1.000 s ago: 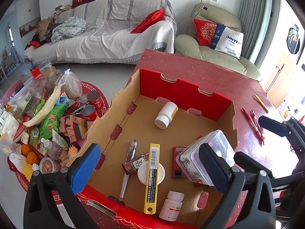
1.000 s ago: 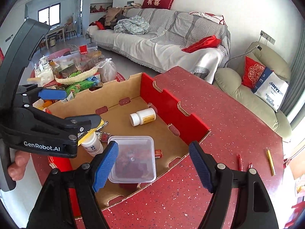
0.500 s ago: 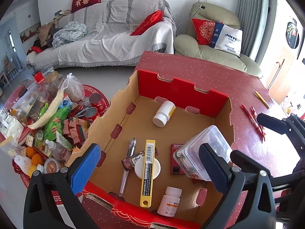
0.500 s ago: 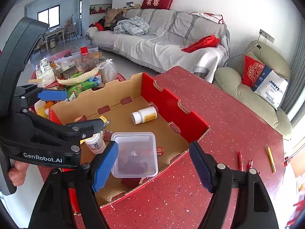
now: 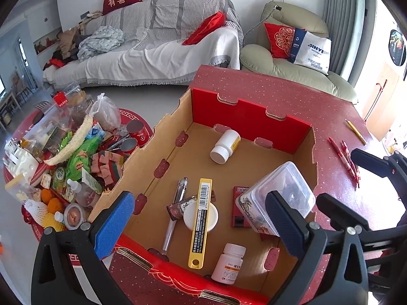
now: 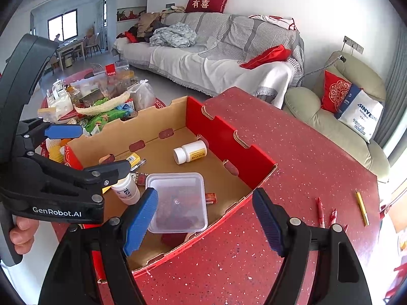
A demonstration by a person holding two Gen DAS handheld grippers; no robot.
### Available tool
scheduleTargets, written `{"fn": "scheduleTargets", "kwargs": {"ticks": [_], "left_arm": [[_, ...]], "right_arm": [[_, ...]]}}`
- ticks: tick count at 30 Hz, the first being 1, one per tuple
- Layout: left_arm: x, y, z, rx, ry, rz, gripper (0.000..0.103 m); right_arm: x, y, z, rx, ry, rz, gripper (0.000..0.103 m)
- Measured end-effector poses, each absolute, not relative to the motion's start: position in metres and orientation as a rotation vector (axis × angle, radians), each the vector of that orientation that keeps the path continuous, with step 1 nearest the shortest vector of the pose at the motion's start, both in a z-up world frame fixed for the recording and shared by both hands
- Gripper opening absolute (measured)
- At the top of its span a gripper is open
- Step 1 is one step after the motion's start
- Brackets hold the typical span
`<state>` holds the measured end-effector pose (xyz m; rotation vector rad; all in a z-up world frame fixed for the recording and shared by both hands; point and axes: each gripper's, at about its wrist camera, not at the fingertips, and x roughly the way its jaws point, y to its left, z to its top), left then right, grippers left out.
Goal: Organize rigid objects
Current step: 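Open both tools and release the items into the cardboard box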
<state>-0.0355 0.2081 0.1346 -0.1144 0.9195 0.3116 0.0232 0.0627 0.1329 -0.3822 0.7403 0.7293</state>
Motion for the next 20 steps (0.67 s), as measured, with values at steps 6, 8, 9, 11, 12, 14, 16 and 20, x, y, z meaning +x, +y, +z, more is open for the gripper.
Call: {"fn": "scheduleTargets", "kwargs": {"ticks": [6, 8, 9, 11, 12, 14, 16, 20], "left_arm": [[-0.0327, 0.2062, 0.1319, -0.102, 0.935, 0.304, 0.103], [-0.0325, 0.2073, 0.1305, -0.109, 0.94, 0.299, 0.103], [-0.0323, 0.2079, 0.1302, -0.113, 0.943, 0.296, 0.103], [-0.0318, 0.2093, 0.1298, -0.122, 0.948, 0.289, 0.103], [-0.0317, 0.2097, 0.1295, -0.124, 0.951, 0.288, 0.103], [-0.0317, 0.2104, 0.1293, -0.125, 0.954, 0.285, 0.103], [-0.0311, 0.2107, 0.1286, -0.131, 0.957, 0.283, 0.103], [-0.0298, 0.2118, 0.1272, -0.142, 0.972, 0.28, 0.103]], "right_arm": [[0.024, 0.0612, 0.1323, -0.383, 0.742, 0.73, 0.078], [0.0244, 0.0606, 0.1316, -0.383, 0.744, 0.73, 0.078], [0.0245, 0.0606, 0.1315, -0.383, 0.745, 0.73, 0.078], [0.0242, 0.0608, 0.1312, -0.384, 0.745, 0.729, 0.078], [0.0243, 0.0607, 0.1312, -0.383, 0.747, 0.73, 0.078], [0.0243, 0.0609, 0.1307, -0.384, 0.747, 0.73, 0.078], [0.0247, 0.0604, 0.1306, -0.384, 0.747, 0.73, 0.078], [0.0249, 0.0605, 0.1304, -0.385, 0.747, 0.729, 0.078]]}}
